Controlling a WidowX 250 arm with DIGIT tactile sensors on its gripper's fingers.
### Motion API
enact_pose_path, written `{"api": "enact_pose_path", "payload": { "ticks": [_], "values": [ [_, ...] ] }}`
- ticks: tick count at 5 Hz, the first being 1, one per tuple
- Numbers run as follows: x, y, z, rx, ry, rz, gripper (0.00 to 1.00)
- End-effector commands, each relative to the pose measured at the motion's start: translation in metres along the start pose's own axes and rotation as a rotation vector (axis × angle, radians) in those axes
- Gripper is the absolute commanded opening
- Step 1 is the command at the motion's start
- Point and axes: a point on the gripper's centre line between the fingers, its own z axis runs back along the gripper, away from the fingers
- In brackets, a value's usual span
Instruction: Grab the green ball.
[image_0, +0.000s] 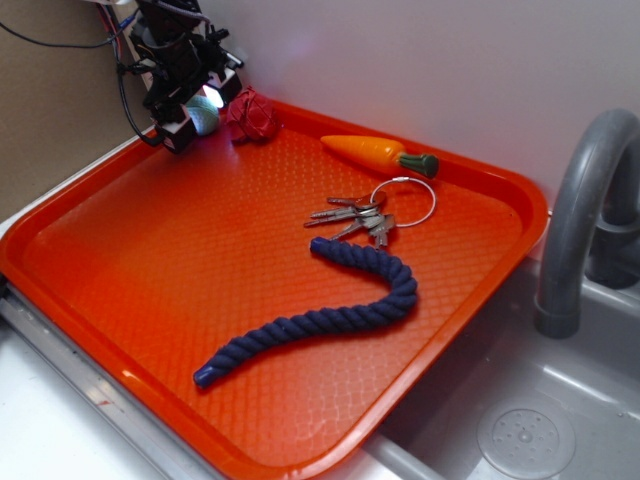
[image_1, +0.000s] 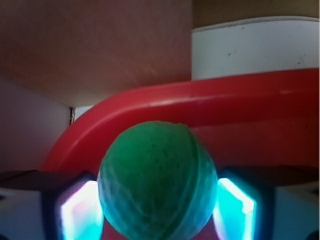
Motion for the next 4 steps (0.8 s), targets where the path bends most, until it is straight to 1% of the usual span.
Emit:
{"api": "enact_pose_path", "payload": {
  "ticks": [1, 2, 3, 4],
  "values": [
    [0.012, -0.008, 0.032, -0.046, -0.034, -0.067, 0.0],
    [-0.007, 0.001, 0.082, -0.105, -0.059, -0.281, 0.0],
    [-0.021, 0.033, 0.132, -0.212, -0.022, -0.505, 0.0],
    [-0.025, 0.048, 0.162, -0.257, 0.07, -0.736, 0.0]
  ]
}}
